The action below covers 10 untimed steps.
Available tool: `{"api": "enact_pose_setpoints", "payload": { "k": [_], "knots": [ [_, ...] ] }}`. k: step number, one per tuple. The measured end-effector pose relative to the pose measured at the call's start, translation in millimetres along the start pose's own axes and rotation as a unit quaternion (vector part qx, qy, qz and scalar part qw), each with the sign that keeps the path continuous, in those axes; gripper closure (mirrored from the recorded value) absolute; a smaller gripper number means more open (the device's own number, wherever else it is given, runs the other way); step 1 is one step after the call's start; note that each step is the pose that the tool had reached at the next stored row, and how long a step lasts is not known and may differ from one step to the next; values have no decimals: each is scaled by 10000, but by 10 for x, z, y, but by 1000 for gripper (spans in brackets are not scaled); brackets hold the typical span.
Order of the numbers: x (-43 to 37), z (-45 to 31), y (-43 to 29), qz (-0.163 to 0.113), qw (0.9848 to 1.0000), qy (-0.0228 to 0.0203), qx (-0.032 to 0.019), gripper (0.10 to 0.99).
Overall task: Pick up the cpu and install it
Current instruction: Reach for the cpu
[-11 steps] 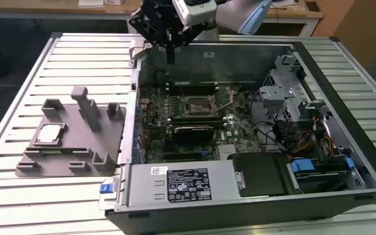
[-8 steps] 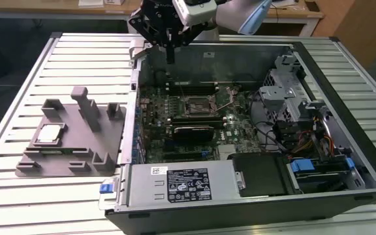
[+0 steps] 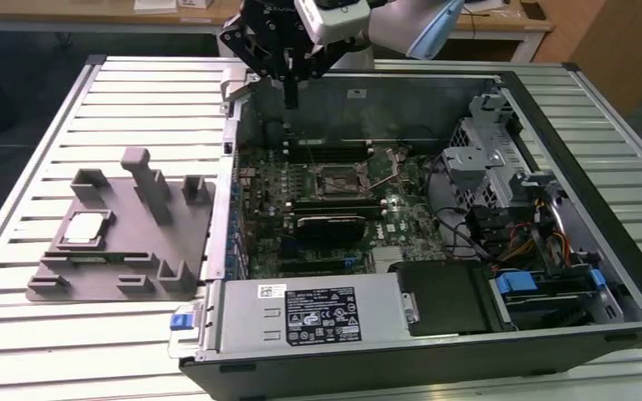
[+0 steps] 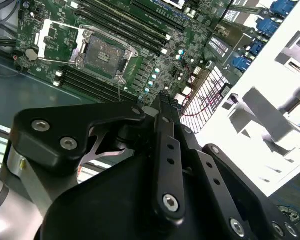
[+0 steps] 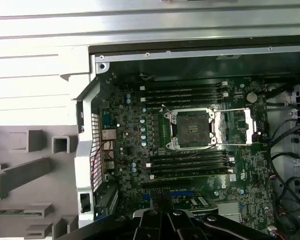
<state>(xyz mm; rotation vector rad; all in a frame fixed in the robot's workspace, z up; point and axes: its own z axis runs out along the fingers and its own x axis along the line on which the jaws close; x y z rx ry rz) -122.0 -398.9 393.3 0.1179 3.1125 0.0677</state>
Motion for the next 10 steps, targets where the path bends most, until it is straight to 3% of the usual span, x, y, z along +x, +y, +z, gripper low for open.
{"api": "enact_pose_setpoints", "payload": {
  "k": [10],
  "knots": [
    [118,-3,-9,0,10000,-1,0,980]
  ]
}}
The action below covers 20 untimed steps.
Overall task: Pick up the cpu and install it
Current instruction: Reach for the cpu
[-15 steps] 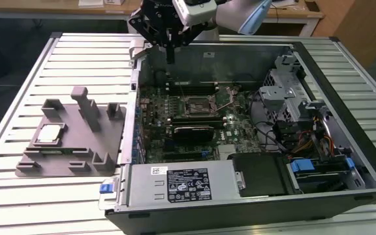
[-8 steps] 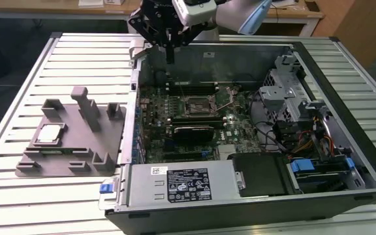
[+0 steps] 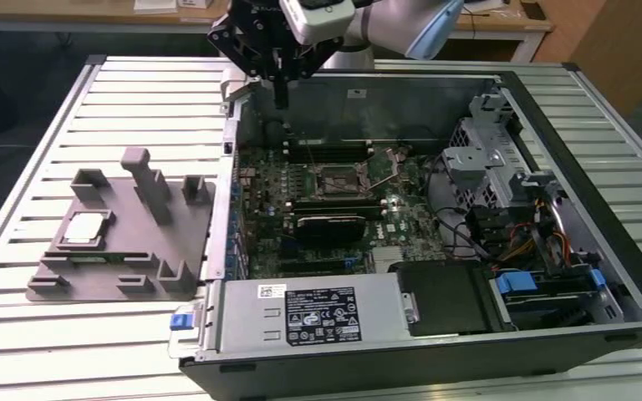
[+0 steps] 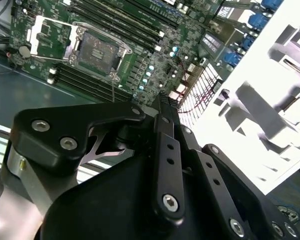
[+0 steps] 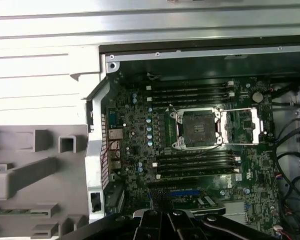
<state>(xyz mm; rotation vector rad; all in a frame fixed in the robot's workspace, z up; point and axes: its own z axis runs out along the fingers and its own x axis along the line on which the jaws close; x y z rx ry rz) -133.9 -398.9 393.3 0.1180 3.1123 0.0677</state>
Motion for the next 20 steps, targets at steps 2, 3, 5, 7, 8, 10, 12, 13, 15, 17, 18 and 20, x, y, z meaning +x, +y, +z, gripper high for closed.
{"api": "enact_pose_setpoints", "payload": {
  "k": [2,3,5,7,8,10,12,13,15,17,18,20],
  "knots": [
    [32,-1,-2,0,10000,-1,0,980],
    [47,-2,-4,0,10000,-1,0,980],
    [79,-3,-6,0,10000,-1,0,980],
    [109,-3,-8,0,10000,-2,0,980],
    [123,-3,-9,-1,10000,-2,0,980],
    [153,-4,-11,0,10000,-3,0,980],
    [186,-5,-14,0,10000,-4,0,980],
    [202,-6,-15,0,10000,-4,0,980],
    [236,-7,-18,-1,10000,-6,0,980],
    [270,-7,-21,-1,10000,-7,-1,980],
    [288,-8,-22,-1,10000,-8,0,980],
    [323,-9,-24,0,10000,-9,-1,980]
  ]
}}
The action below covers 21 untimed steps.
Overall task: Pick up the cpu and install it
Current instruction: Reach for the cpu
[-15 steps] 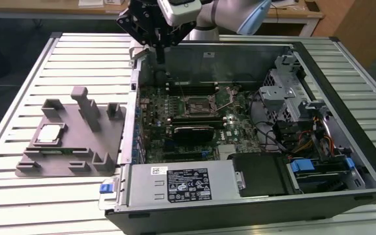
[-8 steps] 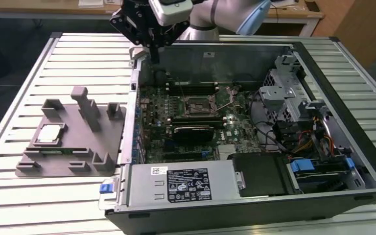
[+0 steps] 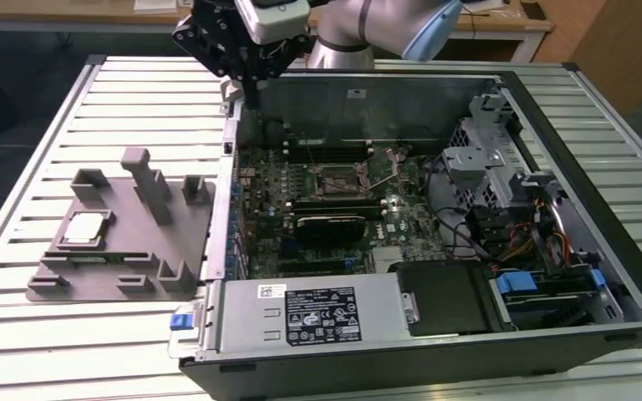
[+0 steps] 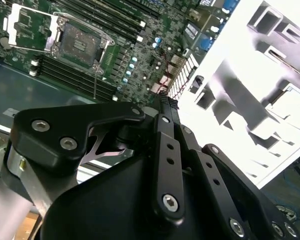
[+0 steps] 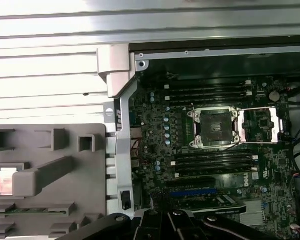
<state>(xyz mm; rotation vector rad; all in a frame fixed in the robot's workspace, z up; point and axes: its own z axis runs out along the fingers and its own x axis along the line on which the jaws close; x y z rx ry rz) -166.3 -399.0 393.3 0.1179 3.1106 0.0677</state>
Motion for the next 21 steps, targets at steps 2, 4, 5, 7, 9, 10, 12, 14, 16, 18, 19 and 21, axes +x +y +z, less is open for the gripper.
{"api": "enact_pose_setpoints", "payload": {
  "k": [2,4,5,7,9,10,12,14,16,18,19,21],
  "knots": [
    [36,-1,-3,0,10000,-1,0,980],
    [71,-2,-5,0,10000,-3,0,980],
    [88,-3,-6,0,10000,-3,0,980],
    [125,-4,-9,-1,10000,-4,0,980],
    [161,-5,-12,0,10000,-6,0,980],
    [180,-5,-13,0,10000,-7,-1,980],
    [217,-6,-16,0,10000,-9,-1,980],
    [254,-7,-19,-1,10000,-11,-1,980],
    [289,-8,-22,-1,10000,-12,-1,980],
    [324,-10,-24,-1,10000,-14,-1,980],
    [341,-10,-26,-1,10000,-15,-1,980],
    [374,-12,-28,0,10000,-16,-1,980]
  ]
}}
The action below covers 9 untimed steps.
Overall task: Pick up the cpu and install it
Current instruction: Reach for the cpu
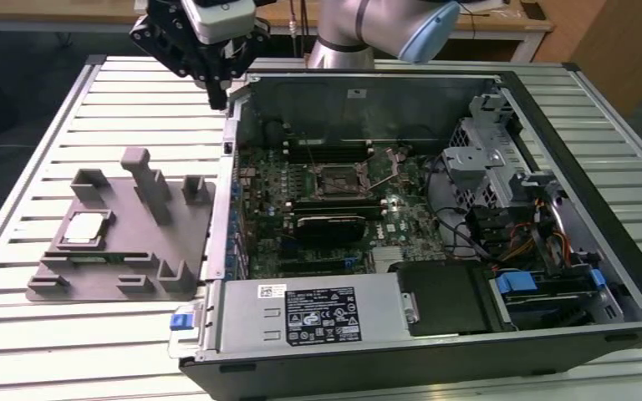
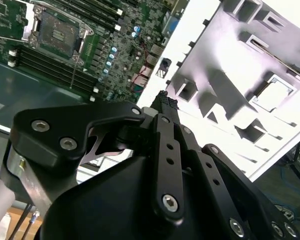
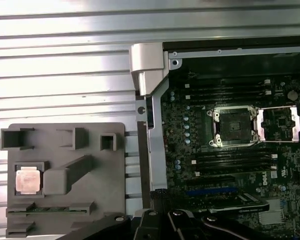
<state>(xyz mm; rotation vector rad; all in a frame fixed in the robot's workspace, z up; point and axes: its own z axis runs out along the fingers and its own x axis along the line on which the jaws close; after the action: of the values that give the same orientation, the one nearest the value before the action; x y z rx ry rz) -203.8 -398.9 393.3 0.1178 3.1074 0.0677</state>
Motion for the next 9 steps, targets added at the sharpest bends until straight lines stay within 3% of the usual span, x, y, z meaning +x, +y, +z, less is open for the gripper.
{"api": "enact_pose_setpoints", "payload": {
  "k": [9],
  "knots": [
    [157,-5,-12,-1,10000,-7,-1,980]
  ]
}}
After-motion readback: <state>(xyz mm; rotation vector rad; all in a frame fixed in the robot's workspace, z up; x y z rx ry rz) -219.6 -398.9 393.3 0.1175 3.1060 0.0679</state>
